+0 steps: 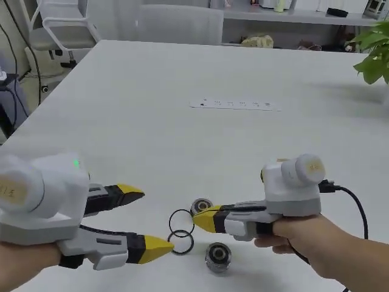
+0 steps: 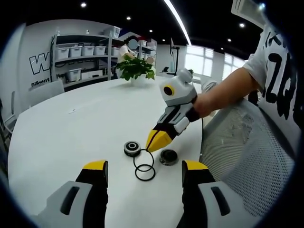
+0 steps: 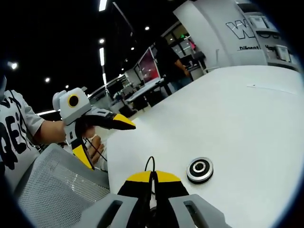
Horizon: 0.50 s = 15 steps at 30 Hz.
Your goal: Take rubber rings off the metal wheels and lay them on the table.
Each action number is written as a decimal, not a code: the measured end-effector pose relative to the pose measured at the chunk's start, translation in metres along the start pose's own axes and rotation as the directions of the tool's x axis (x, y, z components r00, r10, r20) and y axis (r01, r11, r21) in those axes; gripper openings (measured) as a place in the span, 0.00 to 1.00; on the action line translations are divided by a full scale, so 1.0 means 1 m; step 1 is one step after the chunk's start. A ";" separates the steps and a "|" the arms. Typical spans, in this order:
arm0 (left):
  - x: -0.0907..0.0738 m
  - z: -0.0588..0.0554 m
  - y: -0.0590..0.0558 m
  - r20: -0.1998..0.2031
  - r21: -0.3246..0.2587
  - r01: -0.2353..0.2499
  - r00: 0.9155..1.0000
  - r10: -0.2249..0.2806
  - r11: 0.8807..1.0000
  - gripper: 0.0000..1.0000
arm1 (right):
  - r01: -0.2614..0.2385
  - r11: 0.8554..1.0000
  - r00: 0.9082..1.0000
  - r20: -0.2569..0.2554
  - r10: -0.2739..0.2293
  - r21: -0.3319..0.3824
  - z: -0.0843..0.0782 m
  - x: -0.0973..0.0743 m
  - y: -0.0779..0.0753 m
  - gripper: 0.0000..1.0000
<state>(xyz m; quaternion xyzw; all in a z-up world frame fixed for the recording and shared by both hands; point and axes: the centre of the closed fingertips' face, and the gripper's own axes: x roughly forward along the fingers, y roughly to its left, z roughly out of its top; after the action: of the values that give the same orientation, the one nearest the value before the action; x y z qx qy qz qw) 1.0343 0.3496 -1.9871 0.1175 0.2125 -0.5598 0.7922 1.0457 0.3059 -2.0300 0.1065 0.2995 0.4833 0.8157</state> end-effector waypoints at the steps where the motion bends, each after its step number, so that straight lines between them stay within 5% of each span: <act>1: 0.000 0.000 0.000 0.000 0.000 -0.001 1.000 0.001 1.000 0.62 | -0.001 1.000 1.000 -0.005 0.001 -0.001 -0.001 0.001 0.000 0.00; 15: -0.004 -0.004 0.001 -0.003 -0.007 -0.010 1.000 0.010 1.000 0.62 | -0.005 1.000 0.999 -0.052 0.006 0.013 -0.016 0.007 -0.002 0.00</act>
<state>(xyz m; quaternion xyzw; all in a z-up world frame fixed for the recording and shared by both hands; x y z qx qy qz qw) 1.0332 0.3552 -1.9888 0.1168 0.2153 -0.5547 0.7952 1.0403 0.3091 -2.0469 0.0997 0.3235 0.4862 0.8056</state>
